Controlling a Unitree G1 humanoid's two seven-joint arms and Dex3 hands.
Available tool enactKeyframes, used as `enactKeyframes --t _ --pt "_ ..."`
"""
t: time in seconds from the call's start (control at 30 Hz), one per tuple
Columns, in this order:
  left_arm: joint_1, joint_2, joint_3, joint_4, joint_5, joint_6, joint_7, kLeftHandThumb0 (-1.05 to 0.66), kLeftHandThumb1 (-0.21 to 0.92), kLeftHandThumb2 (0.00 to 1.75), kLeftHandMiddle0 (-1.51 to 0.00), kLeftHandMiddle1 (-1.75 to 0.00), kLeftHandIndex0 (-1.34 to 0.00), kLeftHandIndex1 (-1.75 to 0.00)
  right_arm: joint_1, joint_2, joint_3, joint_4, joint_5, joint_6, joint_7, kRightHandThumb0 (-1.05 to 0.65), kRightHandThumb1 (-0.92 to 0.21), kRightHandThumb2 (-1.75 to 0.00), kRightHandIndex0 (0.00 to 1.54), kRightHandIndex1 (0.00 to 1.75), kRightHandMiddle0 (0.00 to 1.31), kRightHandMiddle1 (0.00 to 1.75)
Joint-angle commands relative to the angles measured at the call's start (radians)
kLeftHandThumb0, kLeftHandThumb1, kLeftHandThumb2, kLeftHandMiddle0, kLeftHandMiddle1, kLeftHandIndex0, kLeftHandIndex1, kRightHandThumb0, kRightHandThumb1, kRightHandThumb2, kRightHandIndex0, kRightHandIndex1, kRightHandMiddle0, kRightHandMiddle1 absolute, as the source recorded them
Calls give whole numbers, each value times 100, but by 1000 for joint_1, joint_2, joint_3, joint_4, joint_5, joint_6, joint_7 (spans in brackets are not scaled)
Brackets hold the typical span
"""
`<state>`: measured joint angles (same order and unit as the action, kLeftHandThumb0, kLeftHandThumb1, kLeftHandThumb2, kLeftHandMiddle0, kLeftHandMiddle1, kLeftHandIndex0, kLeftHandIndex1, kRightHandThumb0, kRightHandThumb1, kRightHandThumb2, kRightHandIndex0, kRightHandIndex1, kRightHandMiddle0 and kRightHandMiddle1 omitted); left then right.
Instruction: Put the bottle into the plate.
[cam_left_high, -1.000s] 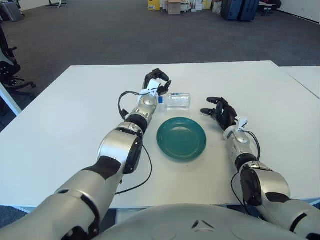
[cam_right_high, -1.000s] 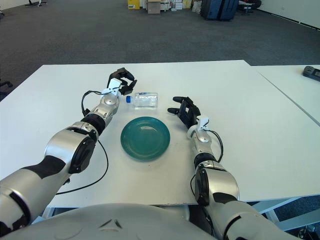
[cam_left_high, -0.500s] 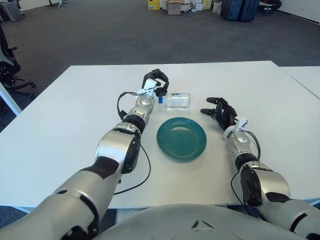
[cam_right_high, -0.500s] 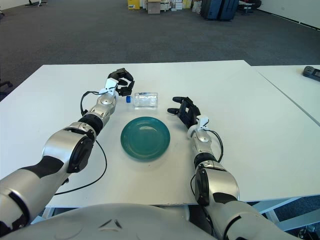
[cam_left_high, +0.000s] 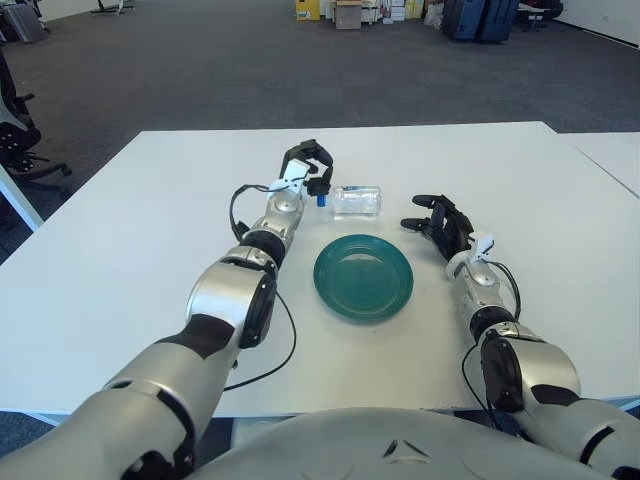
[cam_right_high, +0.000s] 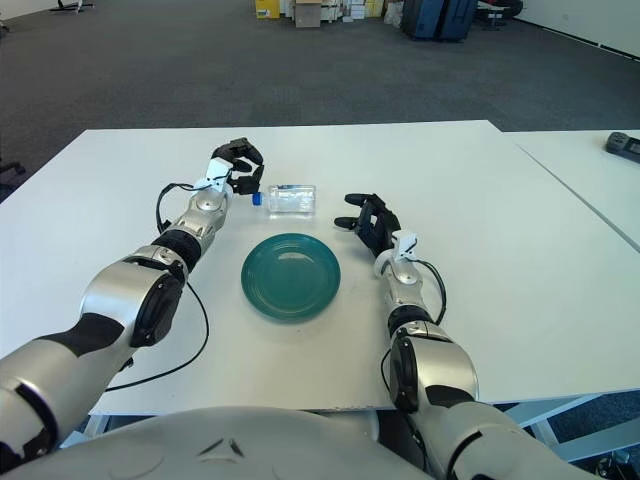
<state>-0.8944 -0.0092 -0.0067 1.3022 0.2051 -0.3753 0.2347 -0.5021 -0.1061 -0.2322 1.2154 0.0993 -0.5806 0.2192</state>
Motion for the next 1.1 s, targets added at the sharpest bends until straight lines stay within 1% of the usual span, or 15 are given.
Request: enactKeyframes --t 0.0,0.1,0.23,0.3,0.37,0.4,0.43,0.5,0.53,0.57,0.6,0.7,0.8,0.9,1.07 --pt "-2 35 -37 -12 44 -18 33 -11 43 102 -114 -175 -86 -175 19 13 6 19 -7 21 -8 -79 -92 -98 78 75 44 108" --pt "-6 47 -64 -12 76 -20 54 -14 44 101 -113 -175 -86 -175 19 15 8 19 -7 18 -11 -79 -92 -98 77 76 43 108" --pt "-7 69 -124 -12 144 -31 97 -26 49 89 -113 -175 -85 -175 25 20 10 20 -8 13 -14 -79 -92 -97 76 76 43 108" --pt "-12 86 -180 -10 203 -30 123 -49 68 55 -106 -175 -66 -175 27 22 12 21 -9 11 -18 -79 -92 -97 76 76 42 109" --pt "-27 102 -232 -7 258 -16 132 -67 80 39 -80 -175 -38 -175 25 24 13 20 -9 12 -22 -79 -92 -97 76 76 43 109" --pt "-32 107 -250 -5 276 -10 133 -77 84 36 -54 -175 -24 -173 25 25 14 20 -9 12 -24 -79 -92 -97 76 77 43 109" --pt "-40 110 -267 -2 294 2 127 -80 86 34 -44 -175 -19 -173 24 25 14 20 -9 12 -25 -79 -92 -97 76 77 43 109" --pt "-76 113 -315 9 342 45 104 -90 90 32 -18 -147 -8 -162 24 28 16 22 -9 12 -29 -79 -92 -97 76 77 43 109" --pt "-108 110 -353 17 380 83 87 -93 90 32 -14 -131 -6 -151 23 29 17 23 -9 12 -30 -79 -92 -97 76 77 43 109" --pt "-130 108 -379 22 405 108 76 -97 91 35 -12 -97 -4 -127 23 30 18 24 -9 12 -32 -79 -92 -97 77 78 43 110" --pt "-143 106 -394 25 420 124 70 -100 91 36 -13 -71 -2 -112 23 31 18 24 -9 12 -33 -80 -92 -98 77 78 43 110" --pt "-172 104 -439 29 462 157 47 -103 92 39 -14 -34 -1 -86 21 34 21 26 -10 13 -37 -80 -92 -98 77 79 43 110" --pt "-195 104 -486 34 503 177 19 -104 92 46 -8 -14 0 -40 20 34 24 28 -10 15 -38 -81 -92 -98 78 80 43 110" --pt "-215 101 -531 37 539 180 -16 -105 92 51 -3 -6 0 -17 21 35 26 29 -10 14 -38 -82 -92 -98 77 80 44 110" --pt "-229 85 -586 42 578 174 -53 -105 92 56 0 -1 0 -3 21 38 29 29 -8 12 -36 -82 -92 -97 77 81 44 111"
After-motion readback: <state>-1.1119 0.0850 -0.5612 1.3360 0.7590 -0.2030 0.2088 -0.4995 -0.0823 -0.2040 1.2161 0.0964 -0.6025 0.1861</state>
